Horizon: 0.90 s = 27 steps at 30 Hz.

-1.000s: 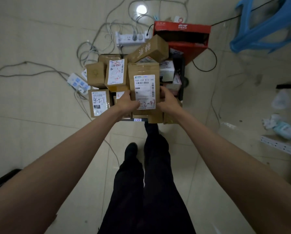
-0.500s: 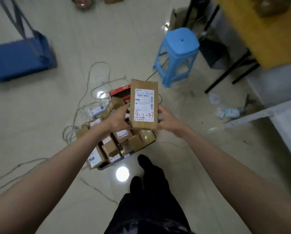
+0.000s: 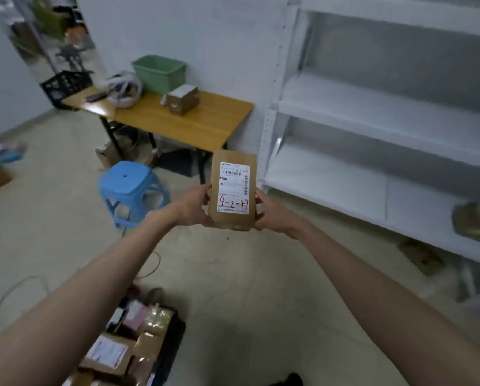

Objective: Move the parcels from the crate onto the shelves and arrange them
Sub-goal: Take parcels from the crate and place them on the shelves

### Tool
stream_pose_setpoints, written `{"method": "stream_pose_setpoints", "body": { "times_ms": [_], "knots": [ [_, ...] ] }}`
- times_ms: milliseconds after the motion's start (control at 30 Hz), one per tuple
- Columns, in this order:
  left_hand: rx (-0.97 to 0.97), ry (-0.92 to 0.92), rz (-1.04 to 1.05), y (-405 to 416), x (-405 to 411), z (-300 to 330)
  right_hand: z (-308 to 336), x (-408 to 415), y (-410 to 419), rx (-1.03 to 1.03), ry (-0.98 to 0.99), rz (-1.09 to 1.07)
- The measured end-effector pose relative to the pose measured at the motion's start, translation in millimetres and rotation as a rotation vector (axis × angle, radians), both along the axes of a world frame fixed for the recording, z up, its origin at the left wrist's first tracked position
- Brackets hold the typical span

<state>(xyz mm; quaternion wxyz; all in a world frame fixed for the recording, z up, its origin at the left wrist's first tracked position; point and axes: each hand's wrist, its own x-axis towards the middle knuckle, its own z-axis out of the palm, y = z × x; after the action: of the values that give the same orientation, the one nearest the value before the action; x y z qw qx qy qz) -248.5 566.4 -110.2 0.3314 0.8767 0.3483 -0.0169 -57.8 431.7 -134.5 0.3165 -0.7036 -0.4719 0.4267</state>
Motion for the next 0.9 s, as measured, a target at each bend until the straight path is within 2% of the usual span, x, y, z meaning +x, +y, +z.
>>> {"method": "stream_pose_setpoints", "body": {
  "times_ms": [200,400,633,900],
  "knots": [
    [0.016,-0.049,-0.298,-68,160,29,41,119,-118,-0.011,-0.057,-0.228],
    [0.034,-0.122,-0.490,-148,289,51,76,212,-227,0.009,-0.159,-0.386],
    [0.053,-0.257,-0.617,-234,397,73,99,294,-314,0.014,-0.332,-0.535],
    [0.062,-0.304,-0.759,-305,486,85,110,355,-376,-0.011,-0.482,-0.674]
  ]
}}
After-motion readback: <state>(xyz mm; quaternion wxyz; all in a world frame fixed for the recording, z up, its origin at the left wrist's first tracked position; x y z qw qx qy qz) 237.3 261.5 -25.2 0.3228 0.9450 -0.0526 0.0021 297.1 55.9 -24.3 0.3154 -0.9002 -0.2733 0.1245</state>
